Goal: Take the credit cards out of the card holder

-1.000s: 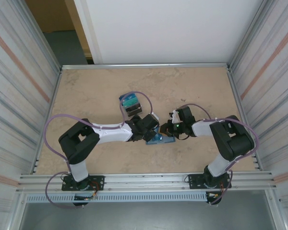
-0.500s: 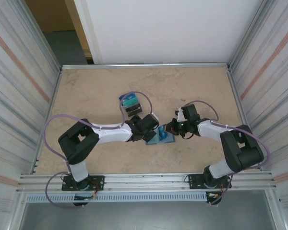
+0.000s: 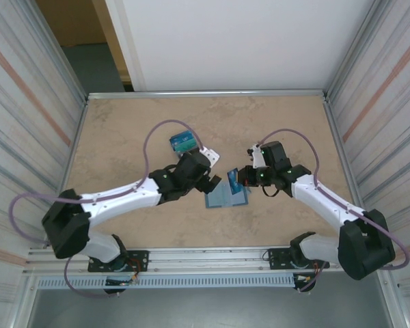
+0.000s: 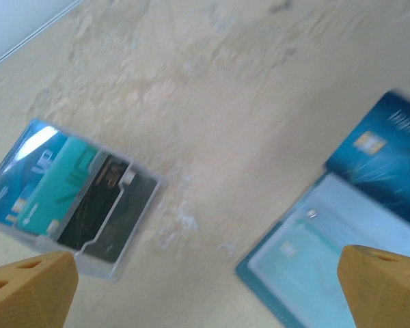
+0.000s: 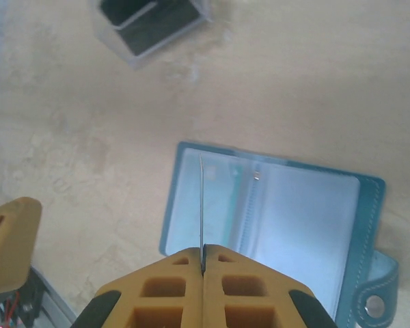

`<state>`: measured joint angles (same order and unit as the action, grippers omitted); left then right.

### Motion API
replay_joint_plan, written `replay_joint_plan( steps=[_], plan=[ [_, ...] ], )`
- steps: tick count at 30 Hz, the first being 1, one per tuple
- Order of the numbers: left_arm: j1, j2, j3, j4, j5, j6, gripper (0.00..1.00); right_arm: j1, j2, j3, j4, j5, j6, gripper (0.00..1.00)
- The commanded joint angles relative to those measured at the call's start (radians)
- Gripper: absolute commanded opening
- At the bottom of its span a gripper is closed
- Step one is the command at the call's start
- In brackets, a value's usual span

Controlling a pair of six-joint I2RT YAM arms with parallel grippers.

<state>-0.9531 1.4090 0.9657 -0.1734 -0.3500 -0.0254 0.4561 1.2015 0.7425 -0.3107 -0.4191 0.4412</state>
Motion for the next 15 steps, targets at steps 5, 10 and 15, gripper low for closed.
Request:
replay_joint_plan(
  steps=[5, 10, 15],
  plan=[
    [0.178, -0.128, -0.068, 0.126, 0.533, 0.025, 0.86, 0.062, -0.065, 0.113, -0.134, -0.044, -0.233, 0.0],
    [0.233, -0.14, -0.057, 0.094, 0.769, 0.121, 0.81, 0.082, -0.084, 0.172, -0.182, -0.128, -0.341, 0.0],
    [0.241, -0.135, -0.045, 0.061, 0.91, 0.186, 0.76, 0.104, -0.072, 0.234, -0.25, -0.177, -0.432, 0.0]
  ],
)
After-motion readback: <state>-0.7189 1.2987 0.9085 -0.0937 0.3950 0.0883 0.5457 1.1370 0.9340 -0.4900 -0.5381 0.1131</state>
